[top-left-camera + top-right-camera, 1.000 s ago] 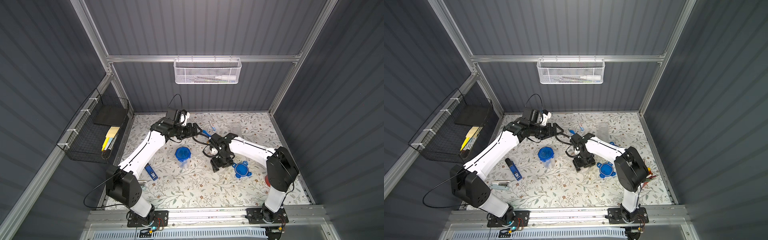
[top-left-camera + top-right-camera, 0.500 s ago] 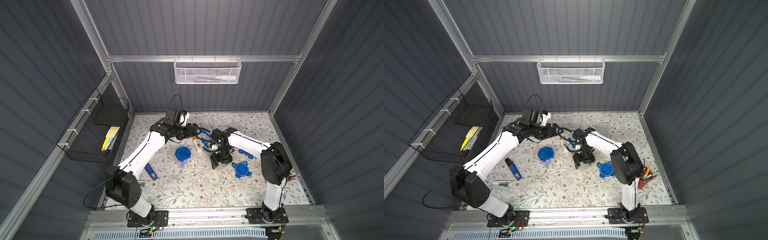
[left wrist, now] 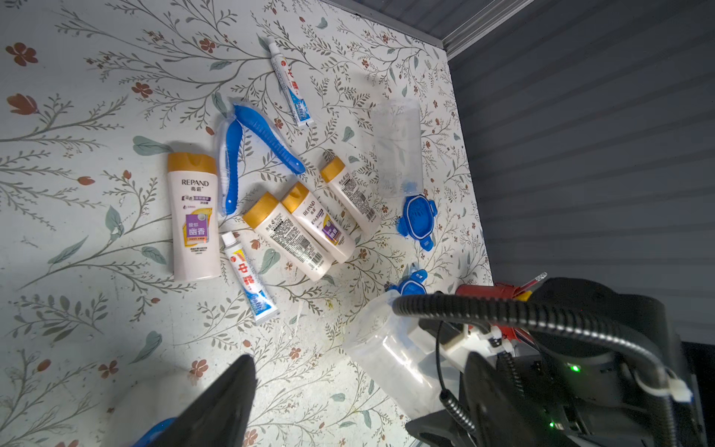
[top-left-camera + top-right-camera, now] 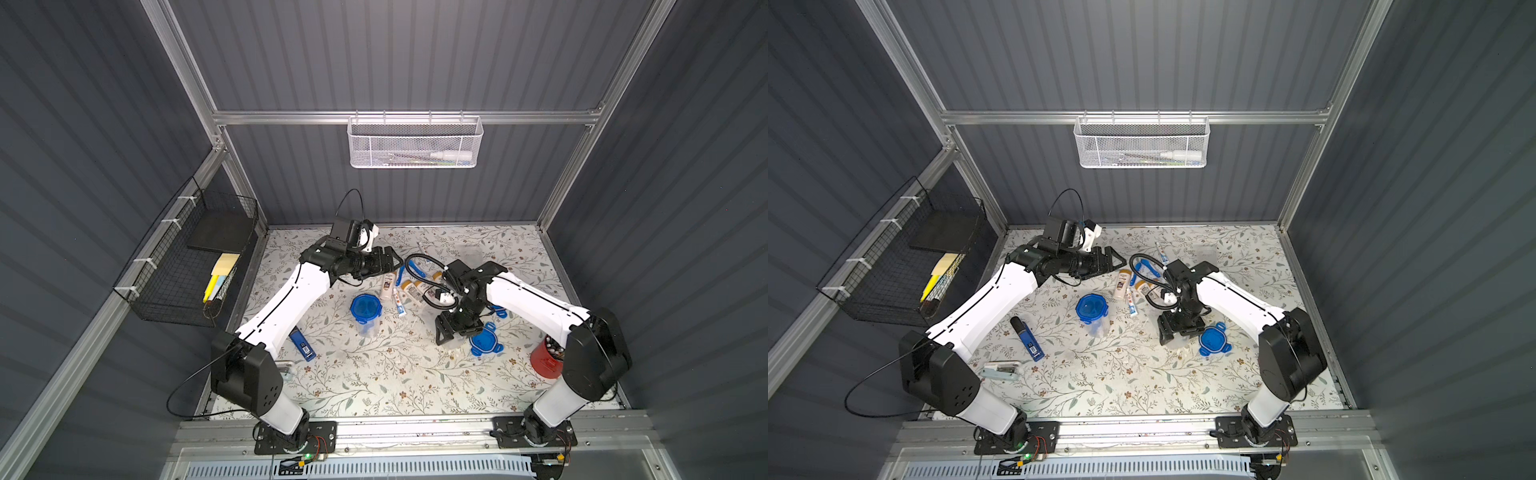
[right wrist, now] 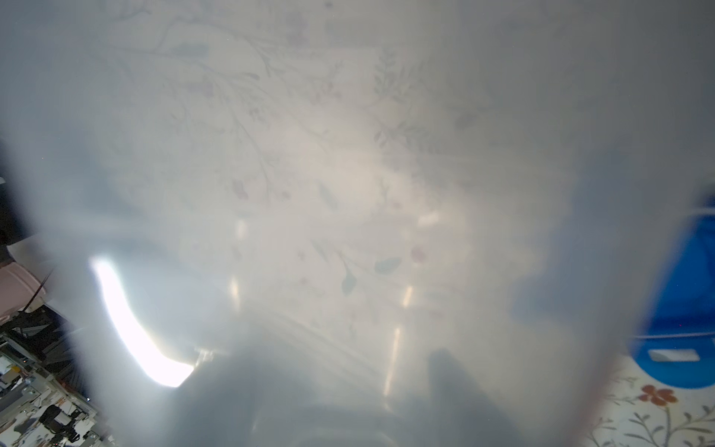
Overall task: Take out toiletry kits
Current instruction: 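Pour the toiletry kits out of the container, then place the container at the center of the board.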
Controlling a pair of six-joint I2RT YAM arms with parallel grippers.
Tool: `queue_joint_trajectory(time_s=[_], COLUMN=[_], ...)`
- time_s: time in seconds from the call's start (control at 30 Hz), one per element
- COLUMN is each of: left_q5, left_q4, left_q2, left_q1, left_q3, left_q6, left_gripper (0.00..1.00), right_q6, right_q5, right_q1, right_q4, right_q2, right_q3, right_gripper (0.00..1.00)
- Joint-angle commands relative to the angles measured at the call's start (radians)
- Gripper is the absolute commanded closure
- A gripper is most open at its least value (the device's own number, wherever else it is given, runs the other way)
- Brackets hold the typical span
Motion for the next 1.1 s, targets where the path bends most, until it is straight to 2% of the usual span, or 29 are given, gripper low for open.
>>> queue_joint_trajectory(time_s=[0.0,0.13,0.37,0.5,0.63,0.77,1.07], left_q5=[0.006,-0.009,-0.005,0.002,-0.005,-0.013,-0.034], left_q4=[-0.015,-0.015,-0.002,-0.001,-0.007,-0.015,-0.018], left_q2=[-0.018,-0.034,-0.04,-0.038,-0.041,-0.04,-0.048], left_q1=[0.001,0.003,0.004,0.004,0.004,0.006,0.006], left_q3=[0.002,0.004,-0.005,-0.002,0.002,0.009,0.006], left_q6=[0.017,0.016,0.012,0.016,0.034,0.042,0.045], left_gripper=[0.14,0.14,0.14,0.14,0.14,0.13,0.12], right_q6=[0.016,0.031,0.037,0.038,0.024,-0.002,-0.054], right_q5=[-0.012,0.073,0.438,0.544,0.591,0.66,0.711], right_q1=[-0.016,-0.075,-0.24,-0.33,-0.403,-0.447,-0.51], right_q4=[0.015,0.063,0.217,0.282,0.319,0.351,0.363], right_q2=[-0.05,-0.122,-0.158,-0.07,0.069,0.21,0.458], right_q3=[-0.024,-0.03,0.039,0.093,0.191,0.309,0.517], right_gripper=[0.36,0.36,0.34,0.33,0.33,0.33,0.29])
